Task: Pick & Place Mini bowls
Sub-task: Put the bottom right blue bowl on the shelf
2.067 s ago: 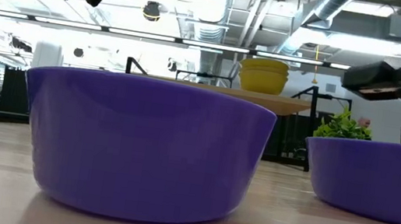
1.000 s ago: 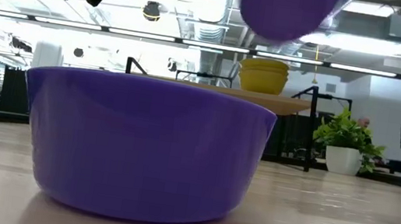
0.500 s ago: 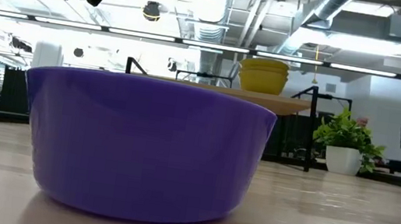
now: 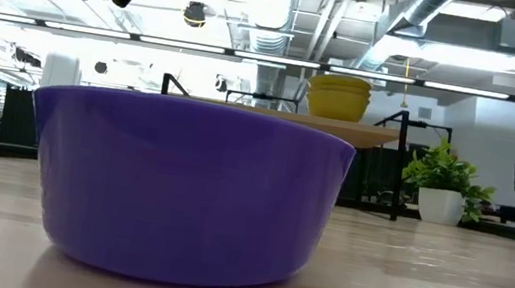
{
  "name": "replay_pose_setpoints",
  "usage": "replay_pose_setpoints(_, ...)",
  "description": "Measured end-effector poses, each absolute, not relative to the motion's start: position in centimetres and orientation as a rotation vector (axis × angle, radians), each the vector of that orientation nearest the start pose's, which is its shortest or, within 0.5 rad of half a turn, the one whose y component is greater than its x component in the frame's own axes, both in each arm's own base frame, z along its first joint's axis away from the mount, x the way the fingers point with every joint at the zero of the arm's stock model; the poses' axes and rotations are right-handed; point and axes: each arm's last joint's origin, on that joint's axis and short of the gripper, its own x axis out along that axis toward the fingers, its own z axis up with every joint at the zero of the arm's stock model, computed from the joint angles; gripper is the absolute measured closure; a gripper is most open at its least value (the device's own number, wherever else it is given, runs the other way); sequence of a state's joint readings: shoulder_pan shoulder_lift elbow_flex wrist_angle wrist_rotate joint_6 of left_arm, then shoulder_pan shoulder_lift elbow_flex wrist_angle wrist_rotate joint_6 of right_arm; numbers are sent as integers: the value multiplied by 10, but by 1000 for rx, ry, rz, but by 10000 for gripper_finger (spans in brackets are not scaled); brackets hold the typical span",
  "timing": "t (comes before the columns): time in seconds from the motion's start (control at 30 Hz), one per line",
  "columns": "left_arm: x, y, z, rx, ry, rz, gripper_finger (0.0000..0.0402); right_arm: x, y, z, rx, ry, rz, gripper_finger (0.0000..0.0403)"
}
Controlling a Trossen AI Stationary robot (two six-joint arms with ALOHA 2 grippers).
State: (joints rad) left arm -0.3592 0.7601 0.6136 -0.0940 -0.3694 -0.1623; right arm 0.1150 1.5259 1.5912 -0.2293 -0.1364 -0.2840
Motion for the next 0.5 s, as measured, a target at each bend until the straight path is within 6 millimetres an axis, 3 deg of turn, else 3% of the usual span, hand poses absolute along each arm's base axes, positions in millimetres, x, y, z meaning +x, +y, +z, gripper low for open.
replay_pose_setpoints(0.23,165,-51,287,-78,217,28,247,376,31,428,-507,309,56,403)
replay_pose_setpoints(0.5,165,-51,287,-79,215,28,247,409,-12,433,-619,573,-78,403)
